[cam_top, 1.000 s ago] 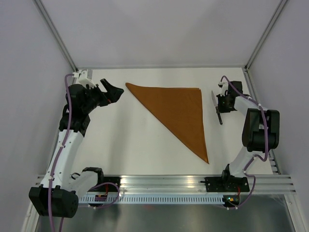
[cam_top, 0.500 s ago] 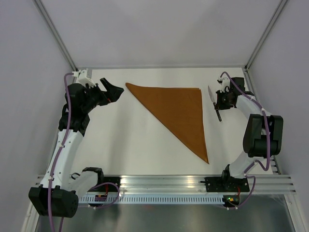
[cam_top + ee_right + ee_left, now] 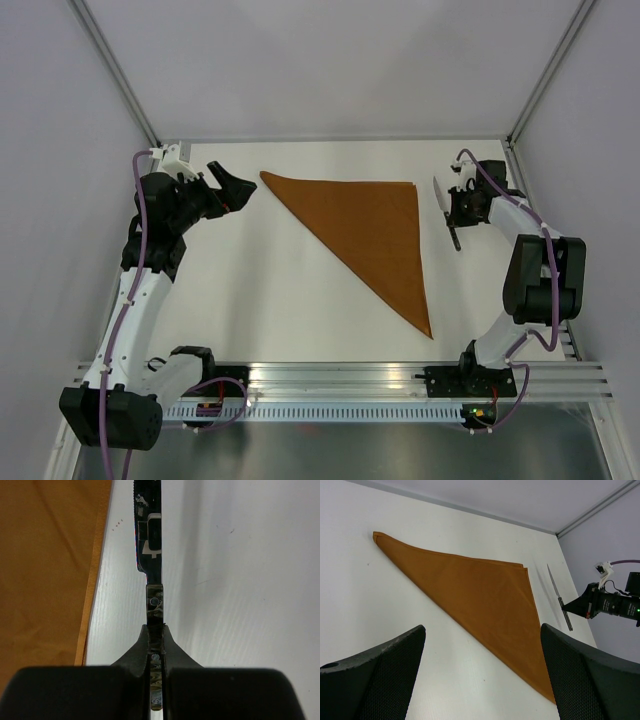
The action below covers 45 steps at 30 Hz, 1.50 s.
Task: Fold the napkin, place the utensils inside, and roll it up
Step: Grab a utensil with the right arm, then place the utensil onto the napkin
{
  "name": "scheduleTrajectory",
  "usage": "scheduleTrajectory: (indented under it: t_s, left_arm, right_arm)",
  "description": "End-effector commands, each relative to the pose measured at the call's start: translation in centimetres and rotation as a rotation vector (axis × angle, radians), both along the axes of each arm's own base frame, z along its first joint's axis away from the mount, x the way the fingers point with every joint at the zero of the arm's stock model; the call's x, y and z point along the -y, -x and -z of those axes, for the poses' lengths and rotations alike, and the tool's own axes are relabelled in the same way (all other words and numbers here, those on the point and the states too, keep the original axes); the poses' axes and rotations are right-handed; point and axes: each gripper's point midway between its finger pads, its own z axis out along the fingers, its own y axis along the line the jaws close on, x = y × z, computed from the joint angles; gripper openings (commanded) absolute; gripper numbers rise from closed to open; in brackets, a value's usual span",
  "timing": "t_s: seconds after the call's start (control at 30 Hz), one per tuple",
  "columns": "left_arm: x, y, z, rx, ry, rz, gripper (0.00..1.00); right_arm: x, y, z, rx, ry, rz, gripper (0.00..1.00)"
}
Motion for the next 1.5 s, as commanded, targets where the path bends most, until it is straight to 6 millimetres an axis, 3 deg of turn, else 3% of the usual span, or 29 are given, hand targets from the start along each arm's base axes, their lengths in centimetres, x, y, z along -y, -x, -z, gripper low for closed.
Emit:
scheduleTrajectory:
  t_s: [0.0, 0.2, 0.3, 0.4, 0.73, 1.03, 1.23, 1.47]
  left_arm:
    - [0.1, 0.1, -1.2, 0.024, 0.002, 0.013, 1.00]
    - [0.0, 0.1, -1.1, 0.020, -0.003, 0.011, 1.00]
    - [0.0, 0.0, -0.9, 0.015, -0.003, 0.012, 1.00]
    - [0.1, 0.0, -1.0, 0.015, -0.002, 0.013, 1.00]
    - [0.1, 0.0, -1.0, 0.007, 0.005, 0.012, 1.00]
    - [-0.1, 0.2, -0.9, -0.002, 0.001, 0.002, 1.00]
    - [-0.2, 0.2, -0.7, -0.010, -0.002, -0.003, 1.00]
    - [-0.2, 0.2, -0.8, -0.012, -0.006, -0.003, 1.00]
  right_arm:
    - [1.3, -0.7, 0.6, 0.016, 0.024, 0.028, 0.00]
    - [0.7, -0.9, -0.7, 0.045, 0.013, 0.006, 0.01]
    - [-0.6, -0.8, -1.6, 0.058, 0.011, -0.019, 0.01]
    - [-2.8, -0.5, -2.2, 0.060, 0.015, -0.067, 0.00]
    - [-15.2, 1.3, -1.6, 0.004, -0.027, -0.291, 0.00]
    - [-24.1, 2.9, -0.4, -0.019, -0.049, -0.428, 0.00]
    - [-27.8, 3.5, 0.6, -0.008, -0.040, -0.483, 0.01]
    - [-29.0, 3.2, 1.9, -0.012, -0.022, -0.493, 0.00]
